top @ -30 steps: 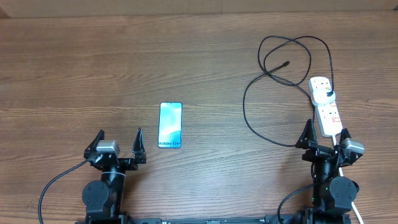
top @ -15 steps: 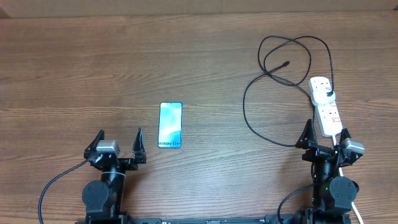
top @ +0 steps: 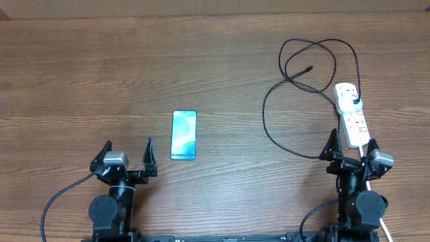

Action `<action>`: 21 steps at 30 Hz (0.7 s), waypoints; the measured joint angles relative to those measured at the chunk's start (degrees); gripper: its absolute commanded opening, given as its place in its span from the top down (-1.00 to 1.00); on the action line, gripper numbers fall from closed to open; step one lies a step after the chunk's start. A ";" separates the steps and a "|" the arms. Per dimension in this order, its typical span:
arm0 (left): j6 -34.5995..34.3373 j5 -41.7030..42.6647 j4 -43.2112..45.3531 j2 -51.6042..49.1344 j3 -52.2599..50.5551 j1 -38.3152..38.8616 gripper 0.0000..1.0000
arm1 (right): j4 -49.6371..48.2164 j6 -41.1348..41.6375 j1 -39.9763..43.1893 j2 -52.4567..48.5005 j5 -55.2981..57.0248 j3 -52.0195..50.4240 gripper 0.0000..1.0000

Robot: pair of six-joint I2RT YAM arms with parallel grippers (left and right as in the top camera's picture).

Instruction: Plug charger to phone and switch on socket

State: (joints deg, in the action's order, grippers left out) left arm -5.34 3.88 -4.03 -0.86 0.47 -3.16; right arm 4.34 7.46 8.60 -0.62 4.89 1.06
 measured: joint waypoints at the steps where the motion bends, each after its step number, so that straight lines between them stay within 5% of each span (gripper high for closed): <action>1: 0.00 -0.11 -0.02 0.00 0.00 0.00 -0.99 | 0.00 0.00 0.00 0.00 0.00 0.00 -1.00; 21: -0.22 -1.31 -0.15 0.00 0.00 0.00 -0.99 | 0.02 0.00 -0.02 0.00 0.00 0.00 -1.00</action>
State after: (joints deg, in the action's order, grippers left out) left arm -5.56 2.57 -4.19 -0.86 0.47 -3.16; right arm 4.36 7.46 8.58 -0.62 4.89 1.06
